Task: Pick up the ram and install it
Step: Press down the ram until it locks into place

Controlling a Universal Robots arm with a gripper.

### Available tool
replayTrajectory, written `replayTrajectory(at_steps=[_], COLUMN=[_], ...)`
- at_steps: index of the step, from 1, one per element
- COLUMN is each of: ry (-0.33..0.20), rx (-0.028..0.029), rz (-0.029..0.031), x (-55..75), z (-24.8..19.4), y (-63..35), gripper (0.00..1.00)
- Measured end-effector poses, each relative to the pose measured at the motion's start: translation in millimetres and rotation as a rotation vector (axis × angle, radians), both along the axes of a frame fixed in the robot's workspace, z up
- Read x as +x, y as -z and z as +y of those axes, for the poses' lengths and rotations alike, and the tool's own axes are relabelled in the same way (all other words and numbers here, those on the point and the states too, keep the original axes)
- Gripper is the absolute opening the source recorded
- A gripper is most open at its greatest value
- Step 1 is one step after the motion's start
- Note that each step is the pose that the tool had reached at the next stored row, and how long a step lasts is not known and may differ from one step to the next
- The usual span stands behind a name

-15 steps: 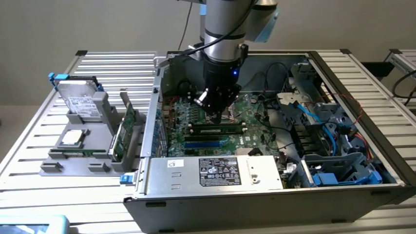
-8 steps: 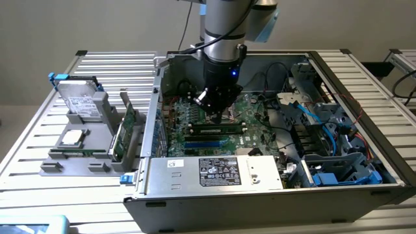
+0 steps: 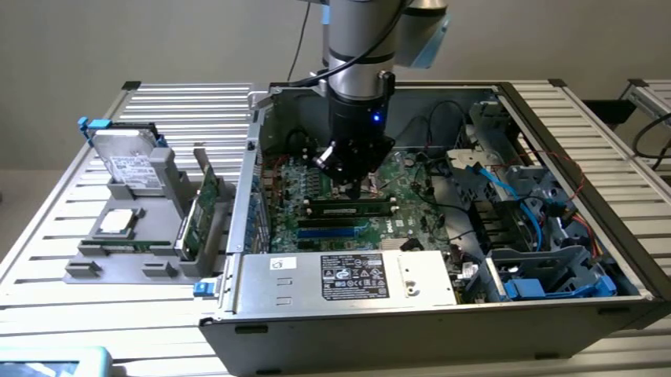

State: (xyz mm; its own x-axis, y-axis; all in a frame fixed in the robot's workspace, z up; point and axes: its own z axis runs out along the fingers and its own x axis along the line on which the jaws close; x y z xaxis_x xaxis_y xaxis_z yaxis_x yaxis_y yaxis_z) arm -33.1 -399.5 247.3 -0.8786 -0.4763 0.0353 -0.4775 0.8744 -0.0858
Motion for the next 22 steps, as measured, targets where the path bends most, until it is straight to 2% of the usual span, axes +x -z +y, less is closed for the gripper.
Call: replayTrajectory(at_steps=[3, 5, 16, 18, 22], ry=[0.021, 0.036, 0.138, 0.154, 0.166], rx=[0.0025, 0.0046, 0.01, 0.0116, 0.0156], rz=[-0.0146, -0.0211, -0.0306, -0.0344, -0.0464], x=[0.0, 0.1, 0.0, 0.0, 0.0], z=[0.0, 0.0, 0.0, 0.0, 0.1], y=[0.0, 0.0, 0.0, 0.0, 0.1], gripper=[0.11, 0.11, 0.11, 0.11, 0.11])
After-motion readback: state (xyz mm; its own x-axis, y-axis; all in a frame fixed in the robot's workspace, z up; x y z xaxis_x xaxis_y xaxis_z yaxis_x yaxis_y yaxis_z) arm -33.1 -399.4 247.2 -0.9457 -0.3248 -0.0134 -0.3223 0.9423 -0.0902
